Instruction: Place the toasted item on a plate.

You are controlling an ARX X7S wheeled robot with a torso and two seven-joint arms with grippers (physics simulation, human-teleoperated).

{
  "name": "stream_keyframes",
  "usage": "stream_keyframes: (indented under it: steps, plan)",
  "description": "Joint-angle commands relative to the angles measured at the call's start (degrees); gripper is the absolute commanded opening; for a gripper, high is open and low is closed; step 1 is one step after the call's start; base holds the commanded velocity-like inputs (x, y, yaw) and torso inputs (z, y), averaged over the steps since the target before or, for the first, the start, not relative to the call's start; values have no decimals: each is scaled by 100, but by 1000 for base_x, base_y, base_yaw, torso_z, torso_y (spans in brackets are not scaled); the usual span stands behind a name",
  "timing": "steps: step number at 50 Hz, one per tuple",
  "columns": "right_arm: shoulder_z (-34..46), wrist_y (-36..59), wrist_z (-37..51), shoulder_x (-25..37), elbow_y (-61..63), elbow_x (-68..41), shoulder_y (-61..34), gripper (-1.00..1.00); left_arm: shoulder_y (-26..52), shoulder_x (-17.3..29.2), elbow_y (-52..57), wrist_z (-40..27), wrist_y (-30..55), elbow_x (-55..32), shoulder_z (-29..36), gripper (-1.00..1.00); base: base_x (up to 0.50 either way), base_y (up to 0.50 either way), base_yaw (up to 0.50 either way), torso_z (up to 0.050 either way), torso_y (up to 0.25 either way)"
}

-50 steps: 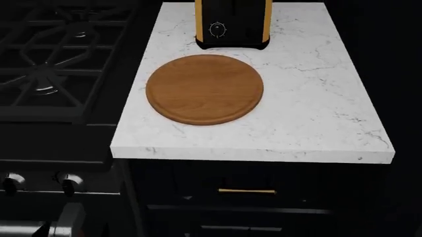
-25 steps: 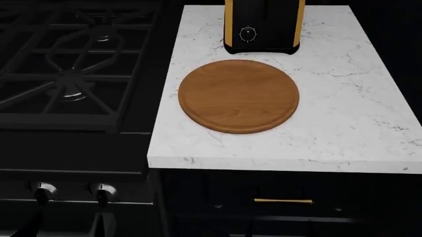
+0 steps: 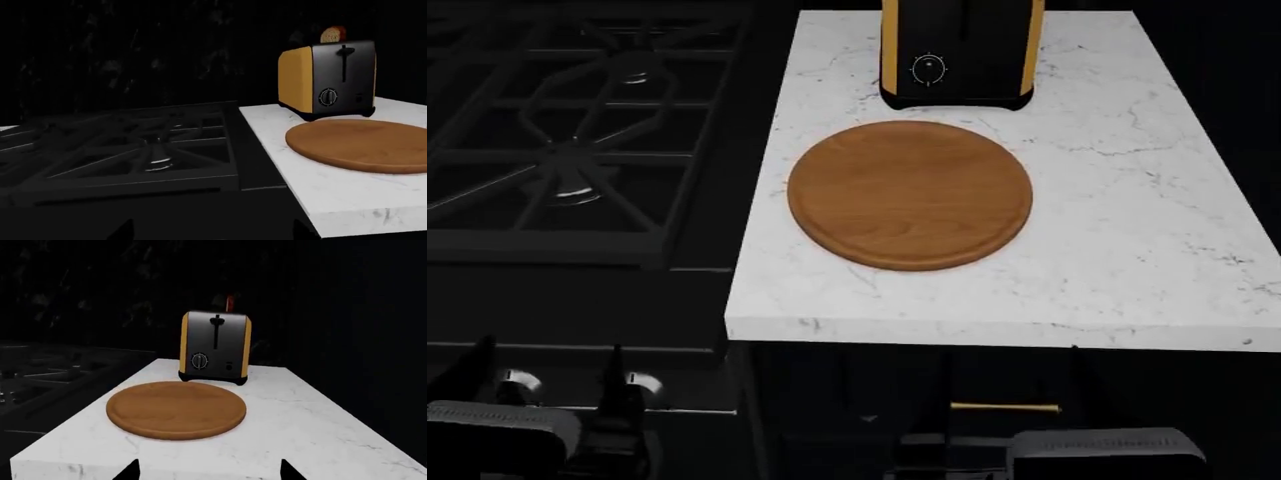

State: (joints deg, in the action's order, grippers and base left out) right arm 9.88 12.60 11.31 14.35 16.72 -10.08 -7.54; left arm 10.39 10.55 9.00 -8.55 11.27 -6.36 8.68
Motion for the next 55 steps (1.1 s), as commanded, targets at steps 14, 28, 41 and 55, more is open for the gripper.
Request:
stream_keyframes:
  steps: [14, 28, 41, 55]
  plan:
    - [-21, 1384, -147, 480, 806, -205, -1049, 100, 1124, 421, 419, 22, 1128, -356, -405, 100, 0, 0, 0, 0, 0]
    - [-129, 1669, -131, 636, 1235, -305, -1255, 100, 1240, 540, 763, -105, 1463, -364, -457, 100, 116, 0, 0, 0, 0]
    - [-135, 1684, -121, 633, 1278, -365, -1312, 100, 1221, 601, 872, -117, 1536, -380, -415, 100, 189, 0, 0, 0, 0]
    - [-357, 1779, -116, 572, 1341, -665, -1467, 100, 1185, 650, 995, -106, 1594, -469, -433, 100, 189, 0, 0, 0, 0]
